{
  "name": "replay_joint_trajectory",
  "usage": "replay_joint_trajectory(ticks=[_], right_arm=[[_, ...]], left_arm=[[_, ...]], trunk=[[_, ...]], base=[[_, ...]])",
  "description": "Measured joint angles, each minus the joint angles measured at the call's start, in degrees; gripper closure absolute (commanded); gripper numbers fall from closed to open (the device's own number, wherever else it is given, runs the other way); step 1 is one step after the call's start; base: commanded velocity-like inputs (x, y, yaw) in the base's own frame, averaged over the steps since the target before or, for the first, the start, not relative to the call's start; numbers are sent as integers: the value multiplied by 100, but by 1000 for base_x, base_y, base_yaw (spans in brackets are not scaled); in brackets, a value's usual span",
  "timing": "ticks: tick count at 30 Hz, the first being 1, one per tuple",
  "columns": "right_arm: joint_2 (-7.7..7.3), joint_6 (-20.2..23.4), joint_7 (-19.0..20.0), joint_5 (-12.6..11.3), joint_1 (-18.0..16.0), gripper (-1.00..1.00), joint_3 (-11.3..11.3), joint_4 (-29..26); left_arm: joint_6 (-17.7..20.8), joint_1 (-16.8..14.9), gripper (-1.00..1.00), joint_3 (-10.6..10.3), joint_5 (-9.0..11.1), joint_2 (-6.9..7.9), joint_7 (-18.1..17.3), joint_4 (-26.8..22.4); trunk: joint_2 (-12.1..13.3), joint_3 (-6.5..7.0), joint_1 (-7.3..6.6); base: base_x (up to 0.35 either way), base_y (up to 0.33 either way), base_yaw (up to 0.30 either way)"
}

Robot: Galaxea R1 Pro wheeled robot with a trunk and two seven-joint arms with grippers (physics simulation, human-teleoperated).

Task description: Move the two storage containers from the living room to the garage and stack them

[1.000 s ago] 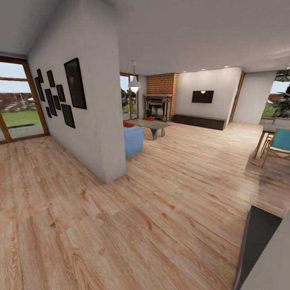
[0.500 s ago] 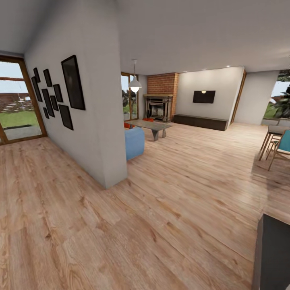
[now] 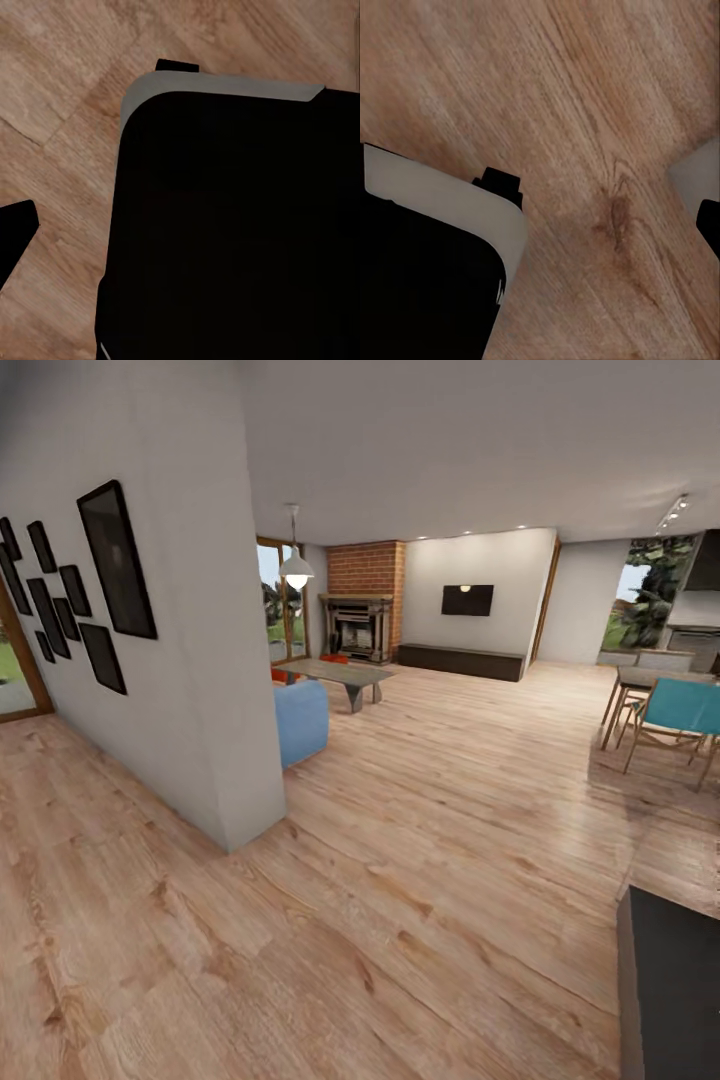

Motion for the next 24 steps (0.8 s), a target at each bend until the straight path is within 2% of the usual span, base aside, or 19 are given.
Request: replay_joint_trajectory(ticks=[24], right_arm=[[0,0,-1,0,0,-100,0,0]], left_arm=[[-1,0,-100,1,0,1,-3,-4]], trunk=[[0,0,0]], base=[[324,120,-244]])
